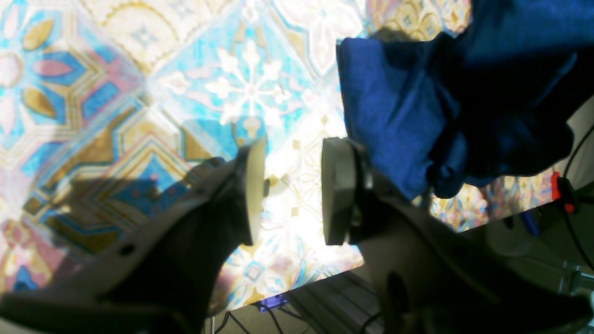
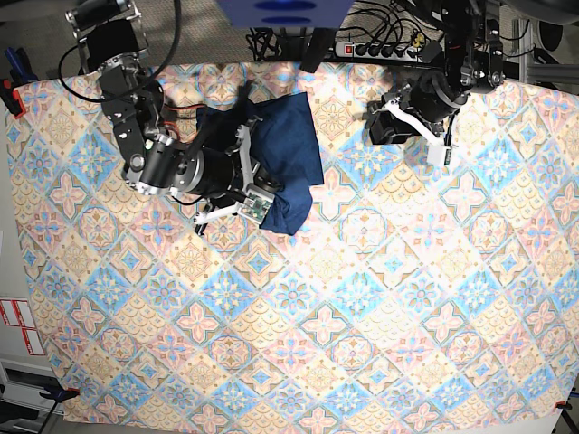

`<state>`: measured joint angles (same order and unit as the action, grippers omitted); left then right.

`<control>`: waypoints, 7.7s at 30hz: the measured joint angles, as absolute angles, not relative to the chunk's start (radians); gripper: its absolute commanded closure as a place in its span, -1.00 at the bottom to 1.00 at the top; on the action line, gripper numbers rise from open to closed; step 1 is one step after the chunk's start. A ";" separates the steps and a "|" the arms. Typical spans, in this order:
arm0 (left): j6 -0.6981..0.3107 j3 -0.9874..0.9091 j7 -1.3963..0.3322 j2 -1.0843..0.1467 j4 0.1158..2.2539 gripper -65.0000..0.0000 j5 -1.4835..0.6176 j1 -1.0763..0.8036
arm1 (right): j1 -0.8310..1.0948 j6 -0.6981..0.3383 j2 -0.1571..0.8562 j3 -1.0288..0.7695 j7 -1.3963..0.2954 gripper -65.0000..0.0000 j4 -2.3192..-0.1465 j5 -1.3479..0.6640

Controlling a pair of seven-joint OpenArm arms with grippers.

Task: Fold the T-shirt properly
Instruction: 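Fold the held strip end with the right gripper over onto the folded half, then release the right gripper and reposition both grippers at the bundle's sides, then press and tuck the bundle's sides inward with both grippers, then push the navy bundle square with both grippers, then lift them away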

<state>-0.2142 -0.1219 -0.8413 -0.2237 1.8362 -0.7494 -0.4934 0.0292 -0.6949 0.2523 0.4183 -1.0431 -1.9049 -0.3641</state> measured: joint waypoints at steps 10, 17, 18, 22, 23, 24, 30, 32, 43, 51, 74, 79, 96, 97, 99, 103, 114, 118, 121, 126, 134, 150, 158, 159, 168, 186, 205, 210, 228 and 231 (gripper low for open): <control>-0.214 -0.122 -0.842 -0.224 1.836 0.39 -0.749 -0.493 | 0.037 -0.699 0.262 0.456 -1.041 0.40 -1.905 -0.365; -0.215 -0.122 -0.842 -0.224 1.836 0.39 -0.752 -0.494 | 0.070 -0.695 0.345 0.229 -1.028 0.42 -1.880 -0.303; -0.215 -0.122 -0.842 -0.224 1.836 0.39 -0.753 -0.493 | 0.080 -0.696 0.348 0.182 -1.033 0.42 -1.873 -0.291; -0.216 -0.122 -0.842 -0.224 1.836 0.39 -0.753 -0.494 | 0.110 -0.696 0.344 0.013 -1.022 0.42 -1.806 -0.278; -0.216 -0.122 -0.842 -0.224 1.836 0.39 -0.753 -0.494 | 0.117 -0.696 0.344 -0.010 -1.022 0.42 -1.785 -0.267; -0.215 -0.122 -0.842 -0.224 1.836 0.39 -0.752 -0.493 | 0.121 -0.696 0.342 -0.027 -1.026 0.42 -1.761 -0.262; -0.217 -0.121 -0.842 -0.221 1.836 0.39 -0.753 -0.488 | 0.128 -0.695 0.340 -0.001 -1.033 0.59 -1.658 -0.244; -0.217 -0.121 -0.842 -0.224 1.836 0.39 -0.753 -0.488 | 0.136 -0.695 0.341 0.067 -1.032 0.61 -1.661 -0.247; -0.218 -0.121 -0.842 -0.224 1.836 0.39 -0.753 -0.488 | 0.153 -0.699 0.324 0.342 -1.025 0.61 -1.869 -0.265; -0.215 -0.121 -0.841 -0.224 1.836 0.39 -0.752 -0.491 | 0.149 -0.696 0.350 0.566 -1.032 0.61 -1.880 -0.258; -0.231 0.064 -0.842 -0.266 1.932 0.39 -0.746 -0.458 | -0.016 -0.695 0.381 0.427 -1.010 0.61 -1.859 -0.138; -0.221 0.163 -0.847 -0.299 1.935 0.39 -0.741 -0.390 | -0.005 -0.703 0.366 0.437 -0.995 0.61 -1.802 -0.099; -0.218 0.379 -0.849 -0.203 1.696 0.39 -0.491 -0.226 | -0.012 -0.703 0.332 0.421 -0.995 0.61 -1.786 -0.030; -0.217 0.379 -0.849 -0.223 1.696 0.39 -0.487 -0.247 | -0.010 -0.703 0.330 0.407 -0.993 0.61 -1.786 -0.030; -0.218 0.380 -0.841 -0.260 1.703 0.39 -0.488 -0.284 | -0.011 -0.703 0.331 0.379 -0.992 0.61 -1.786 -0.029; -0.214 0.375 -0.851 -0.342 1.706 0.39 -0.480 -0.344 | -0.012 -0.699 0.336 0.361 -0.999 0.61 -1.786 -0.023; -0.222 0.391 -0.839 -0.313 1.885 0.39 -0.493 -0.368 | -0.019 -0.699 0.269 0.392 -1.004 0.61 -1.780 -0.014; -0.225 0.474 -0.851 -0.302 1.880 0.39 -0.485 -0.330 | -0.076 -0.704 0.255 0.451 -0.984 0.61 -1.702 -0.041; -0.222 0.535 -0.847 -0.302 1.876 0.39 -0.479 -0.286 | -0.118 -0.702 0.272 0.471 -0.997 0.75 -1.634 -0.021; -0.222 0.591 -0.847 -0.302 1.823 0.39 -0.484 -0.259 | -0.207 -0.702 0.264 0.517 -0.910 0.85 -1.485 -0.030; -0.215 0.602 -0.849 -0.296 1.743 0.39 -0.479 -0.245 | -0.294 -0.701 0.248 0.590 -0.816 0.86 -1.244 -0.019; -0.228 0.598 -0.830 -0.296 1.616 0.39 -0.369 -0.197 | -0.334 -0.706 0.369 0.672 -0.695 0.86 -1.073 -0.083; -0.236 0.600 -0.842 -0.294 1.602 0.39 -0.350 -0.145 | -0.242 -0.675 0.469 0.660 -0.666 0.86 -1.166 -0.079; -0.233 0.599 -0.841 -0.294 1.600 0.39 -0.346 -0.136 | -0.225 -0.671 0.479 0.659 -0.669 0.86 -1.194 -0.069; -0.222 0.599 -0.848 -0.311 1.599 0.39 -0.332 -0.110 | -0.158 -0.677 0.508 0.661 -0.735 0.86 -1.310 -0.033; -0.213 0.596 -0.848 -0.324 1.657 0.39 -0.328 -0.067 | -0.002 -0.702 0.540 0.325 -0.781 0.86 -1.423 -0.023; -0.214 0.598 -0.846 -0.321 1.775 0.39 -0.320 -0.230 | -0.139 -0.702 0.233 0.308 -0.776 0.86 -1.375 -0.030; -0.214 0.601 -0.849 -0.318 1.760 0.41 -0.318 -0.233 | -0.164 -0.694 0.249 0.375 -0.782 0.86 -1.361 -0.022; -0.215 0.598 -0.847 -0.316 1.622 1.00 -0.319 -0.162 | -0.185 -0.694 0.248 0.405 -0.767 0.94 -1.204 -0.026; -0.222 0.596 -0.840 -0.316 1.581 1.00 -0.330 -0.128 | -0.149 -0.687 0.278 0.406 -0.736 1.00 -1.229 -0.041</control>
<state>-0.2222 0.5961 -0.8402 -0.3157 1.5814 -0.3302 -0.1280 -0.1490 -0.6868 0.2775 0.4061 -0.7364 -1.2285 -0.0414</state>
